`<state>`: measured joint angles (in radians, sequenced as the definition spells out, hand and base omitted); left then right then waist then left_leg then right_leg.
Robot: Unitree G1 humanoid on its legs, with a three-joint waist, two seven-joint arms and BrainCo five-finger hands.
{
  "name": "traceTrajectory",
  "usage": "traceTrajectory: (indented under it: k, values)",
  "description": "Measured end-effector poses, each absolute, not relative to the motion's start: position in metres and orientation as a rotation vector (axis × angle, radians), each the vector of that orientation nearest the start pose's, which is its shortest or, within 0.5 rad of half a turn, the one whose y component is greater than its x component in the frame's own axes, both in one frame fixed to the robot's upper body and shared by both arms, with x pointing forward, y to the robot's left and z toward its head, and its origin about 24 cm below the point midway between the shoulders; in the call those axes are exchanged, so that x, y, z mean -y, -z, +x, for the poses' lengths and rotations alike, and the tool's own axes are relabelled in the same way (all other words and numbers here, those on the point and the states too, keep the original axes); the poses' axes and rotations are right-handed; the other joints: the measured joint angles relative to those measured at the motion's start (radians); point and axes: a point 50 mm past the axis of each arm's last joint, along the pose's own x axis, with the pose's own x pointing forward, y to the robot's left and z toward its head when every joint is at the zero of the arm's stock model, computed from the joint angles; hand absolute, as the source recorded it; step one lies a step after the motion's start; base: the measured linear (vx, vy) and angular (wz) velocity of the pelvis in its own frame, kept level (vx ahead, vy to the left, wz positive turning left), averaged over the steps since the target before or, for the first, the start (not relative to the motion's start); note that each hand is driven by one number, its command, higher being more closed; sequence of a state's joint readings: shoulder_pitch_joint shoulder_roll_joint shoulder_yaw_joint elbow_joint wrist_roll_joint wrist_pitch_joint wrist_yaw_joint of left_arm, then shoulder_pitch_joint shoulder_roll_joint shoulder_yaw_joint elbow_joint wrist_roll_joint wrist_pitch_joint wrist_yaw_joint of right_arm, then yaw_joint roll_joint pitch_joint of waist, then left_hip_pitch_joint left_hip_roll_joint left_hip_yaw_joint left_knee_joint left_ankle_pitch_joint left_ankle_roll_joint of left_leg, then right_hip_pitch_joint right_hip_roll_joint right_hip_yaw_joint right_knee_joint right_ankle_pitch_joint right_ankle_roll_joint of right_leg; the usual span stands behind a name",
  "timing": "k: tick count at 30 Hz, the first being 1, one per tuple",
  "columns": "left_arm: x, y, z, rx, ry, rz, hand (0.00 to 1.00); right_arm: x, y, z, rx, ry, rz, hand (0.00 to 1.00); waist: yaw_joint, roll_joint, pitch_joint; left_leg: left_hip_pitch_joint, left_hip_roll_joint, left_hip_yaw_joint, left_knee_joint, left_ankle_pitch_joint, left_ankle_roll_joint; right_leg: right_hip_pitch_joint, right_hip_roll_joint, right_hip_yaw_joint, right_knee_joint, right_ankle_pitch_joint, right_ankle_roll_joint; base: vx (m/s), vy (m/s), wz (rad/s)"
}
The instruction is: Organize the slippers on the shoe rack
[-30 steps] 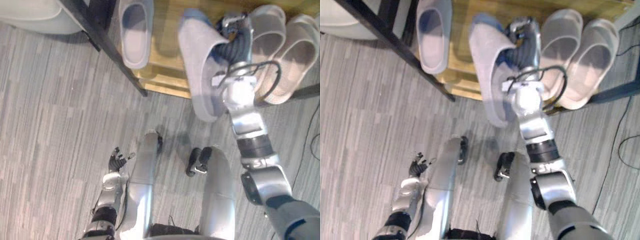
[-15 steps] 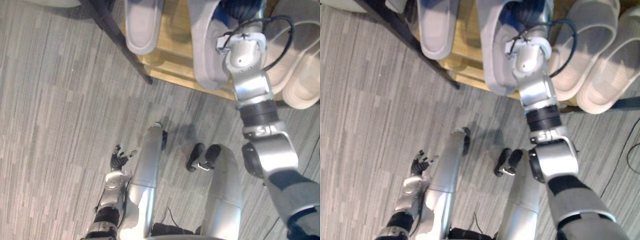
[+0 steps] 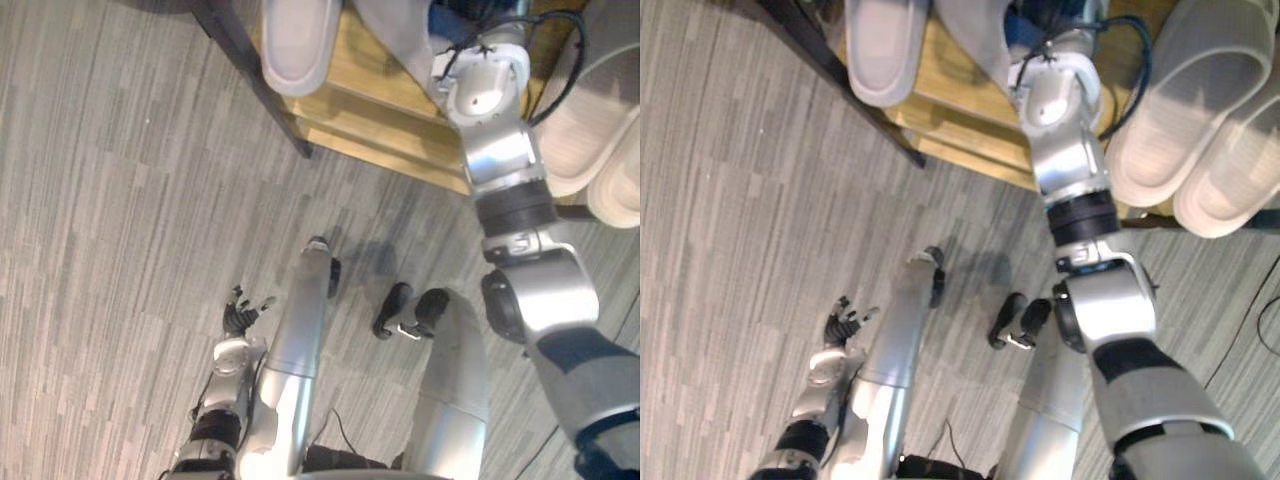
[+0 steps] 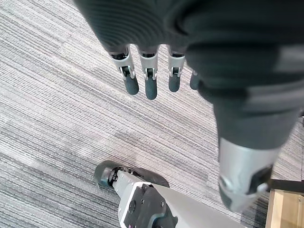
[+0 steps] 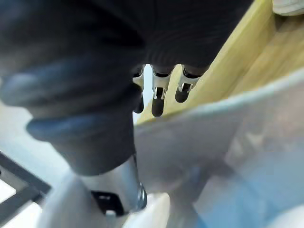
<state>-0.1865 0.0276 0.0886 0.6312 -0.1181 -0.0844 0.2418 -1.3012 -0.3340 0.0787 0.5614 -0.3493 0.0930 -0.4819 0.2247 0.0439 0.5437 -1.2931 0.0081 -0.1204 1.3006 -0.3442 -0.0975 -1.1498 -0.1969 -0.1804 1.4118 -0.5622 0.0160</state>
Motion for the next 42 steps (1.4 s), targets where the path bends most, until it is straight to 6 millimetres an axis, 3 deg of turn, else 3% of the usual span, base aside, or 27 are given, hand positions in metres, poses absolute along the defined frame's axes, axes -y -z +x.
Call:
traceTrajectory:
  k: [7, 19, 22, 27, 32, 38, 42]
  values:
    - [-0.176, 0.045, 0.263, -0.372, -0.314, -0.063, 0.0, 0.128, -0.363, 0.369, 0.833, 0.466, -0.492, 0.0, -0.006, -0.001, -0.001, 0.02, 0.006, 0.002, -0.007, 0.002, -0.002, 0.016, 0.006, 0.003, -0.007, 0.001, -0.001, 0.0, 0.001, 0.0]
    - [-0.184, 0.045, 0.263, -0.369, -0.344, -0.076, 0.0, 0.126, -0.338, 0.367, 0.79, 0.377, -0.472, 0.0, -0.039, -0.025, -0.005, 0.081, 0.013, 0.01, -0.059, 0.006, -0.002, 0.073, 0.009, -0.003, -0.06, 0.013, -0.021, 0.0, 0.0, 0.0]
    - [-0.186, 0.045, 0.263, -0.37, -0.358, -0.092, 0.0, 0.129, -0.324, 0.37, 0.749, 0.363, -0.474, 0.0, -0.047, -0.029, -0.006, 0.099, 0.016, 0.009, -0.061, 0.006, -0.002, 0.091, 0.013, -0.004, -0.064, 0.013, -0.021, -0.01, 0.001, -0.02]
    - [-0.194, 0.046, 0.259, -0.375, -0.386, -0.111, 0.0, 0.134, -0.301, 0.375, 0.667, 0.318, -0.451, 0.0, -0.048, -0.059, -0.019, 0.117, 0.033, 0.02, -0.071, 0.006, -0.002, 0.103, 0.023, -0.004, -0.078, 0.014, -0.02, -0.03, 0.007, -0.09]
    - [-0.194, 0.046, 0.259, -0.375, -0.386, -0.112, 0.0, 0.137, -0.296, 0.376, 0.64, 0.311, -0.39, 0.0, -0.048, -0.059, -0.019, 0.118, 0.033, 0.02, -0.072, 0.007, -0.003, 0.103, 0.023, -0.006, -0.078, 0.017, -0.027, 0.0, 0.0, 0.0]
    - [-0.196, 0.046, 0.259, -0.376, -0.395, -0.117, 0.0, 0.123, -0.256, 0.369, 0.567, 0.229, -0.222, 0.0, -0.058, -0.059, -0.019, 0.142, 0.033, 0.016, -0.083, 0.007, -0.003, 0.131, 0.025, -0.011, -0.09, 0.018, -0.028, 0.0, 0.0, 0.0]
    - [-0.199, 0.047, 0.258, -0.383, -0.409, -0.122, 0.0, 0.114, -0.234, 0.362, 0.518, 0.19, -0.112, 0.0, -0.06, -0.074, -0.027, 0.151, 0.033, 0.017, -0.098, 0.005, 0.001, 0.137, 0.025, -0.012, -0.101, 0.018, -0.029, 0.0, 0.0, 0.0]
